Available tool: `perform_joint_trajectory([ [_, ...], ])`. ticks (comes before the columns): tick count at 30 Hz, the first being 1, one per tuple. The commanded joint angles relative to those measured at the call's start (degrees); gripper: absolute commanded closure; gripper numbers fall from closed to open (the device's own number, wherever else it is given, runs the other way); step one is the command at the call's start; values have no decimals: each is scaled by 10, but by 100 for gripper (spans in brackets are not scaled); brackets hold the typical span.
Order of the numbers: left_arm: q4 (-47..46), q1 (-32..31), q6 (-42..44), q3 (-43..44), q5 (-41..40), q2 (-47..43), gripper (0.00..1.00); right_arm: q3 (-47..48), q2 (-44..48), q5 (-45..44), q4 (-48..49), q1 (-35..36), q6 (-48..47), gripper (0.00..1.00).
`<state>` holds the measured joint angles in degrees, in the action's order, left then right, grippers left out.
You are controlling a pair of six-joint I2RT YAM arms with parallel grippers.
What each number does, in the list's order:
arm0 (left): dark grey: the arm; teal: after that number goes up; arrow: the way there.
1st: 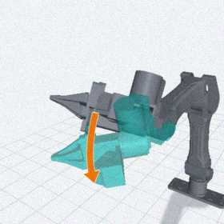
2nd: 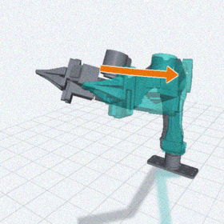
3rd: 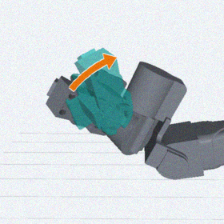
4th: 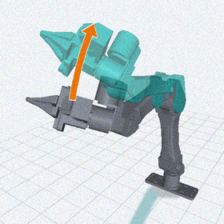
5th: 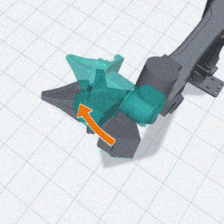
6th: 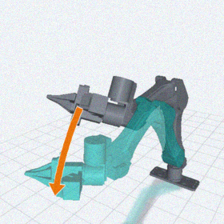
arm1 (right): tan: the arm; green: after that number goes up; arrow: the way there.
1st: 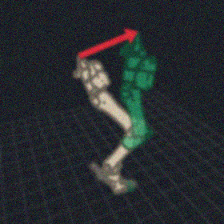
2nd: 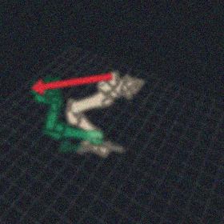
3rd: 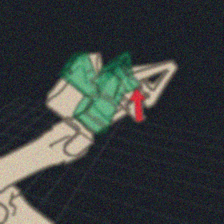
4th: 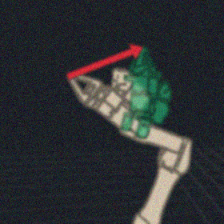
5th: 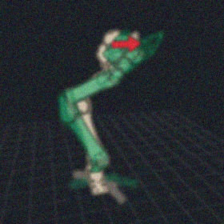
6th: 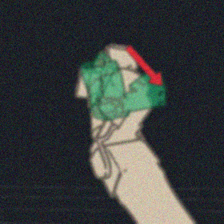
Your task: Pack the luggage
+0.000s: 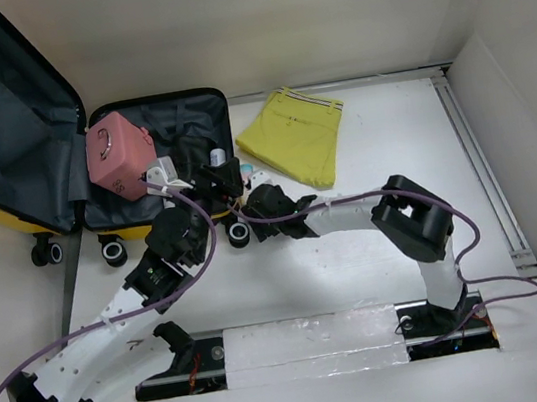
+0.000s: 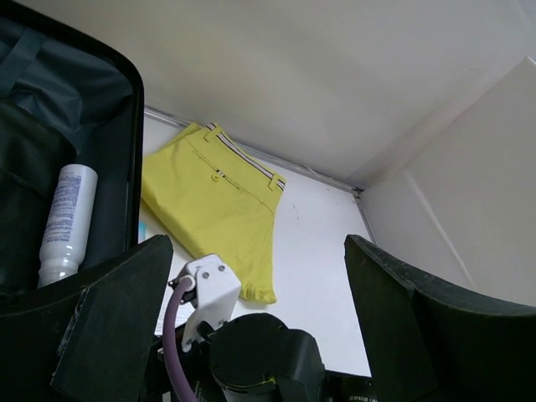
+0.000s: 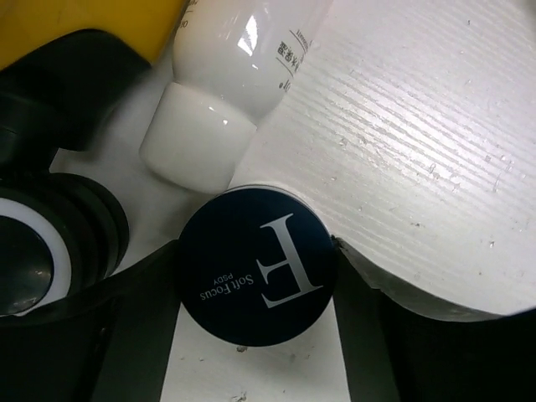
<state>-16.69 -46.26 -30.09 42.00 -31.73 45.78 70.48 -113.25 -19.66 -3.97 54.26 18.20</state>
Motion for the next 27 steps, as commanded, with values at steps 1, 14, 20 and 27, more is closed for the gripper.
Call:
perform_joint_trajectory([
  [1, -12, 0, 2, 1, -8, -10, 21, 1, 15, -16, 20, -2, 5, 49],
  [14, -44, 0, 7, 20, 8, -28, 21, 58, 140, 198, 68, -39, 5, 56],
  [20, -35, 0, 13, 43, -3, -70, 21, 368, -79, 371, 135, -26, 102, 32],
  [27, -13, 0, 13, 51, -14, -71, 21, 337, -89, 371, 115, -64, 118, 0],
])
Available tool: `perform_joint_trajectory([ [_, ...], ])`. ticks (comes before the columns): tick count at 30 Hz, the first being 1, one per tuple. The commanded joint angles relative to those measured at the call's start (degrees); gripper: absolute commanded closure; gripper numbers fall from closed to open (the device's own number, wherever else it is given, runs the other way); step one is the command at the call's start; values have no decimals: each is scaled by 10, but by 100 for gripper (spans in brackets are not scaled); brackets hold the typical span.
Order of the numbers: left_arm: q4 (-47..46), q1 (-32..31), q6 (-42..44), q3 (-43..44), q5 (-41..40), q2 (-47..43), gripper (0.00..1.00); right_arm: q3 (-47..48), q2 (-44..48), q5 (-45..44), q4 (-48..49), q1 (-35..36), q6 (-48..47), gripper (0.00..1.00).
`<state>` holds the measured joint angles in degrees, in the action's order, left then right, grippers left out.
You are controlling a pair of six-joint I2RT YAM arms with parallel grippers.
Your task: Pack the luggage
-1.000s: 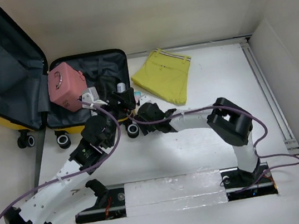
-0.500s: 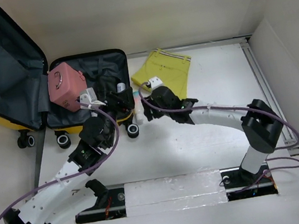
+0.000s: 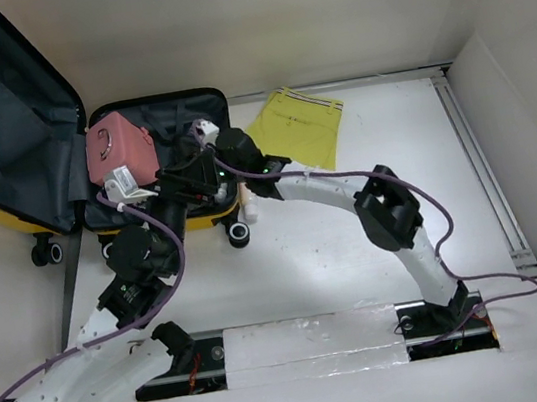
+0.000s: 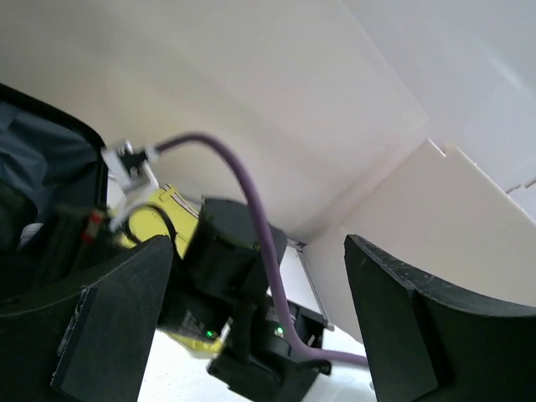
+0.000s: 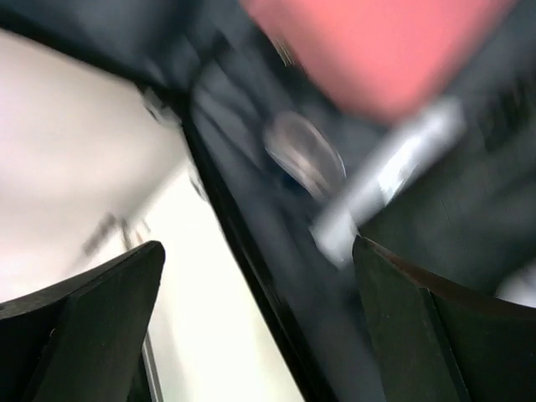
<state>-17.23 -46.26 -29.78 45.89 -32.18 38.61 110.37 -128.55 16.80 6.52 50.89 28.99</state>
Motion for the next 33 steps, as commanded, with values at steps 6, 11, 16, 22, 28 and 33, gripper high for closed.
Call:
perform_joint_trajectory([
  [6, -35, 0, 15, 4, -3, 30, 21, -310, 220, -96, 36, -84, -25, 11],
  [11, -53, 0, 15, 0, 8, 51, 21, -409, 233, -191, 36, -99, -31, 24],
  [16, -53, 0, 8, -5, 13, 62, 21, -351, 146, -188, 9, -99, -36, 23],
  [22, -45, 0, 8, -17, 7, 67, 21, -278, 89, -151, 9, -84, -36, 20],
  [28, -27, 0, 8, -22, -3, 79, 21, -292, 45, -116, 69, -84, -18, 35],
  [33, -27, 0, -3, -30, -3, 79, 21, -335, 64, -116, 88, -95, -1, 73],
])
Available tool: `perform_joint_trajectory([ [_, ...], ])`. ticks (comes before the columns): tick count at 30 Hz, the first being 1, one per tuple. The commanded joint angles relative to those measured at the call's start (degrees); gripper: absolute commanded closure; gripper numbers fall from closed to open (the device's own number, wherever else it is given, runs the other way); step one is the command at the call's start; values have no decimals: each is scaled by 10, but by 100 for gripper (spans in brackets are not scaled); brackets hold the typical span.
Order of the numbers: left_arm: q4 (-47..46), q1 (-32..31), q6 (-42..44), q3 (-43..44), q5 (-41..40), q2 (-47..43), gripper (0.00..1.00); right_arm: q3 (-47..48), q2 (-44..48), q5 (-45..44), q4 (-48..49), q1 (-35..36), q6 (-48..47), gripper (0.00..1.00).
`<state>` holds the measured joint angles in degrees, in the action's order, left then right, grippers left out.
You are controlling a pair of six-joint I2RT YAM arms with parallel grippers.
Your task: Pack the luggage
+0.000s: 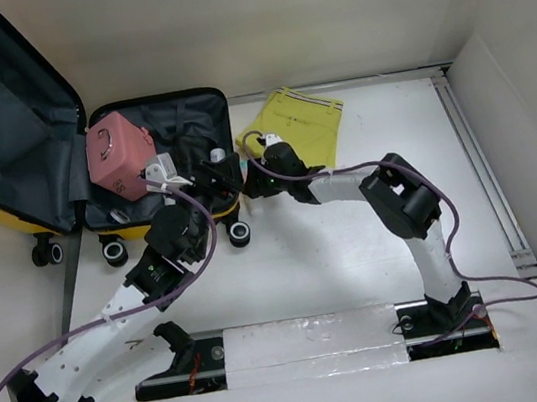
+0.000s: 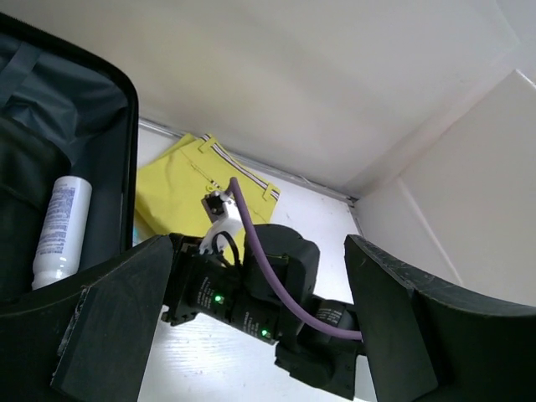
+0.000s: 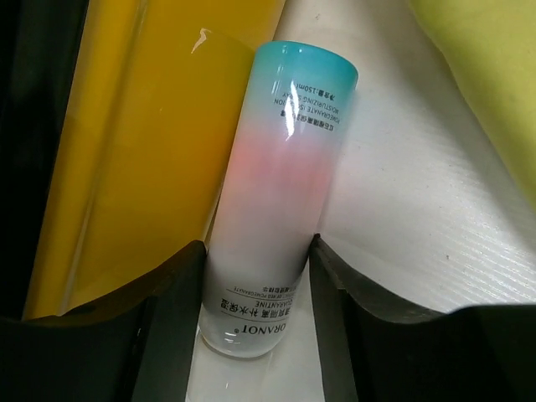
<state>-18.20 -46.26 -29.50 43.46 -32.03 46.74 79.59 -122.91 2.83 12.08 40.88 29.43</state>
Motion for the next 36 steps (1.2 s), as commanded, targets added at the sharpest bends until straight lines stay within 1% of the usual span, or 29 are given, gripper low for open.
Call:
perform_joint_trajectory([
  [1, -18, 0, -6, -6, -5, 3, 21, -36, 17, 17, 32, 0, -5, 81],
  [2, -9, 0, -6, 0, -5, 3, 21, -66, 31, 24, 32, -8, -5, 85],
  [3, -9, 0, -6, 0, -5, 3, 21, -88, 49, 24, 47, -8, -5, 85],
  [4, -16, 0, -6, 0, -5, 3, 21, -110, 97, 24, 57, -14, -5, 85],
  [6, -23, 0, -6, -6, -5, 3, 21, -160, 149, 1, 63, -19, -5, 85],
  [7, -18, 0, -6, 1, -5, 9, 21, -172, 194, 1, 63, -19, -5, 85],
  [10, -25, 0, -6, 1, 8, 9, 21, -179, 242, 23, 63, -25, -17, 85],
  [11, -31, 0, -6, 1, 8, 9, 21, -155, 251, 51, 51, -25, -24, 85],
  [12, -31, 0, -6, 7, 8, 9, 21, -155, 257, 66, 51, -20, -31, 85],
  [15, 6, 0, -14, 19, -4, 9, 22, -89, 234, 102, 51, -5, -31, 84],
  [16, 6, 0, -14, 19, -17, -2, 23, -44, 222, 119, 51, 6, -31, 84],
  [17, 14, 0, -20, 19, -24, -2, 26, -17, 191, 130, 51, 6, -31, 84],
  [19, 40, 0, -28, 34, -50, -9, 26, 39, 152, 163, 51, 21, -2, 84],
  [20, 55, 0, -28, 40, -58, -9, 27, 102, 129, 175, 51, 21, 8, 84],
  [21, 73, 0, -35, 40, -63, -9, 27, 132, 84, 184, 51, 26, 24, 83],
  [22, 73, 0, -40, 46, -68, -9, 27, 158, 65, 184, 51, 26, 33, 79],
  [23, 73, 0, -40, 46, -68, -3, 27, 198, 49, 184, 45, 26, 42, 77],
  [24, 80, 0, -40, 54, -68, -3, 27, 209, 36, 199, 44, 26, 52, 78],
  [25, 86, 0, -40, 54, -68, 3, 27, 210, 28, 213, 51, 21, 72, 85],
  [26, 91, 0, -40, 59, -63, 3, 27, 199, 28, 213, 71, 21, 72, 88],
  [27, 91, 0, -40, 59, -63, 3, 27, 168, 41, 201, 71, 21, 72, 90],
  [28, 84, 0, -40, 53, -63, 3, 27, 144, 70, 189, 71, 21, 43, 89],
  [29, 84, 0, -34, 53, -56, 3, 27, 117, 89, 173, 50, 21, 25, 87],
  [30, 84, 0, -34, 53, -56, 3, 27, 52, 110, 121, 39, 21, 9, 83],
  [31, 84, 0, -34, 53, -56, -2, 27, 15, 133, 95, 39, 13, -4, 78],
  [32, 77, 0, -29, 53, -56, -2, 27, -22, 178, 75, 33, 13, -18, 65],
  [33, 70, 0, -28, 44, -50, -2, 27, -57, 199, 42, 33, -6, -18, 59],
  [34, 56, 0, -23, 36, -44, -2, 27, -125, 237, 25, 22, -13, -24, 47],
  [36, 51, 6, -23, 36, -37, -2, 27, -177, 261, 0, 9, -31, -24, 35],
])
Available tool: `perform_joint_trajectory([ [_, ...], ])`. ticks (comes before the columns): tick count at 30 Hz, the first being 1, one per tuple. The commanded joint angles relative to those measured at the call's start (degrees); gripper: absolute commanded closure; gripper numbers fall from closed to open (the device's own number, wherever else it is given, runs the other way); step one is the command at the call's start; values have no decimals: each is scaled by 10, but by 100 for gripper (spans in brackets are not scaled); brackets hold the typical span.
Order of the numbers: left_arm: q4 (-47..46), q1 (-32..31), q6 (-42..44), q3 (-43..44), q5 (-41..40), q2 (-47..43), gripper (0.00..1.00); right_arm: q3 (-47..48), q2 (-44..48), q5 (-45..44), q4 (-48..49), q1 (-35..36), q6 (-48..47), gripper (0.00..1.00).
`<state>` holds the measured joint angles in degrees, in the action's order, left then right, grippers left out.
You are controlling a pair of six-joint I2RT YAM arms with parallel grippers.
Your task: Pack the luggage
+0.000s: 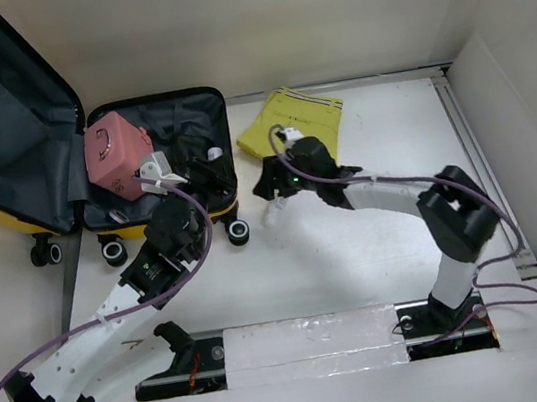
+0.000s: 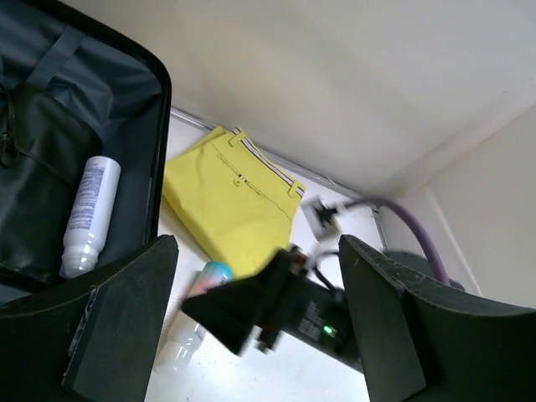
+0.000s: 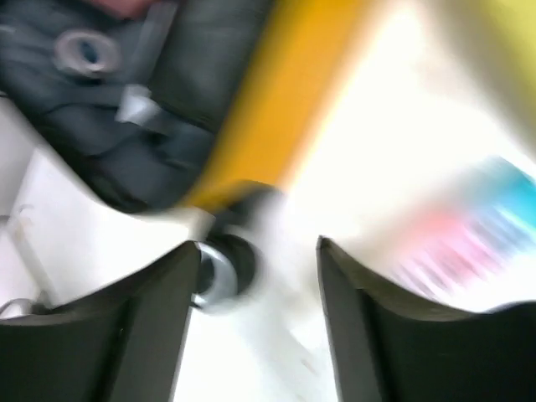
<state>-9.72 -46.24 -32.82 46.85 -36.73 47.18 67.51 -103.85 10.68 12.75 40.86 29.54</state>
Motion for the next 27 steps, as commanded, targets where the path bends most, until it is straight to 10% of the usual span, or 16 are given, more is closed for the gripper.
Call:
perform_joint_trajectory([
  [1, -34, 5, 10, 2, 10, -1, 27, -85, 78, -102, -10, -37, -25, 29],
  [7, -49, 5, 5, -4, 31, 19, 27, -94, 33, -154, -52, -37, -25, 0],
  [16, -42, 5, 10, -22, 31, -8, 27, 39, -88, -143, -86, -23, -13, 0],
  [23, -48, 5, 15, -33, 25, -24, 27, -31, -76, -164, -93, -18, 3, 60],
  [27, -54, 5, 10, -33, 25, -19, 27, -89, -2, -158, -64, -18, 9, 78],
])
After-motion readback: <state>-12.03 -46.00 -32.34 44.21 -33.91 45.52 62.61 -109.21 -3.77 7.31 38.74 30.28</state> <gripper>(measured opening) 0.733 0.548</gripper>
